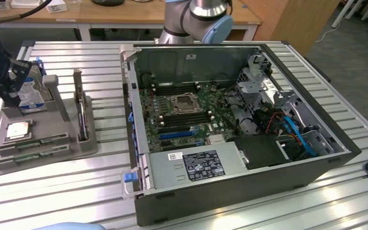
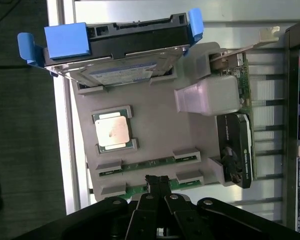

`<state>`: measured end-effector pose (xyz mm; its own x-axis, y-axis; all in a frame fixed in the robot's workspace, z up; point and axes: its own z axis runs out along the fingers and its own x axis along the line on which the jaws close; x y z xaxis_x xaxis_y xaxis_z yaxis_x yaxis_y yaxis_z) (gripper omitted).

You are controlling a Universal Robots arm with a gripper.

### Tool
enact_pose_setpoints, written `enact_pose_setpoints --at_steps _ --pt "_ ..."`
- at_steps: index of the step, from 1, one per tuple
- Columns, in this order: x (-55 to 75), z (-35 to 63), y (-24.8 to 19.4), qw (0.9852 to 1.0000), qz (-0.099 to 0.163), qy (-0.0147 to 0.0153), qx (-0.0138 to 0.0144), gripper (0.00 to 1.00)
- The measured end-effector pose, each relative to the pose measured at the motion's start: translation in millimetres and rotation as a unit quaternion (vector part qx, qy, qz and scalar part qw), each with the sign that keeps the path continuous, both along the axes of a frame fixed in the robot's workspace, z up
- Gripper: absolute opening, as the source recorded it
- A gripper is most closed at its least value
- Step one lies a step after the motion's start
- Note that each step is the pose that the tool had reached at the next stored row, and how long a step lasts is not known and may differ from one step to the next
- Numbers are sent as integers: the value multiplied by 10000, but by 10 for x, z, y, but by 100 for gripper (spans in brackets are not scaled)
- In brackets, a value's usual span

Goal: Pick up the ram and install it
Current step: 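Pick up the ram and move it above insertion slot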

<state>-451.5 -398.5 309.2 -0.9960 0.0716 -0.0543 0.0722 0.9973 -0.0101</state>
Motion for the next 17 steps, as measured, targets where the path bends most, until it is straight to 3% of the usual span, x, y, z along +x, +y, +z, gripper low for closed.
enact_pose_setpoints --at_steps 8,17 --pt "0 -7 1 9994 344 0 0 10" --pt "1 -10 0 9962 868 1 0 10"
